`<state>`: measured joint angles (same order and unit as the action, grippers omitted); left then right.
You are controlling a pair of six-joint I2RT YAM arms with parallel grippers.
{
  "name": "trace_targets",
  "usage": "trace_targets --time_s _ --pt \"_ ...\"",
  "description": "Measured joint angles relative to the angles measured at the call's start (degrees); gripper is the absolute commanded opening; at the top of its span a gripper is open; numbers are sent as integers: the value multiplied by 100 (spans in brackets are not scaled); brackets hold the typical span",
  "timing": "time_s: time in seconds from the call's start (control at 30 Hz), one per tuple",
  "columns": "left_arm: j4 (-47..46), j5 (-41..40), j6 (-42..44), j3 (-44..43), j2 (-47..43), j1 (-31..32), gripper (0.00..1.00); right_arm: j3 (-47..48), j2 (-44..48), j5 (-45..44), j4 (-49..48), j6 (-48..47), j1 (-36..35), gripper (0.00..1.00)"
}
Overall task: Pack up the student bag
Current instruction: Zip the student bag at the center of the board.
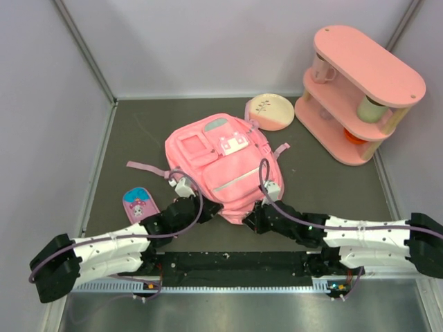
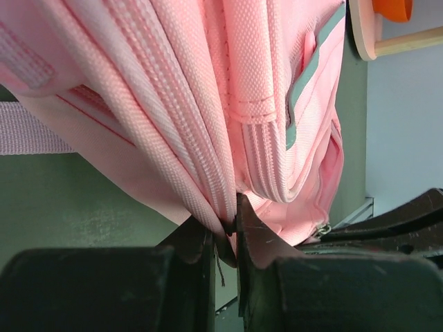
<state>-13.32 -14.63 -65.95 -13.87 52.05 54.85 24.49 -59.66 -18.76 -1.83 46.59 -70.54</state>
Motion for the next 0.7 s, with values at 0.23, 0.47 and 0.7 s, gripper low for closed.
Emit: trace_targets --time_s 0.23,0.47,0.7 --pt "560 9 -2 177 -682 -98 0 -555 758 1749 -275 11 979 0" --pt "962 61 2 280 -1193 -184 0 -793 1014 2634 -413 101 1504 0" --pt "1355 129 15 393 -1574 -286 0 -796 595 3134 -472 -223 1711 0"
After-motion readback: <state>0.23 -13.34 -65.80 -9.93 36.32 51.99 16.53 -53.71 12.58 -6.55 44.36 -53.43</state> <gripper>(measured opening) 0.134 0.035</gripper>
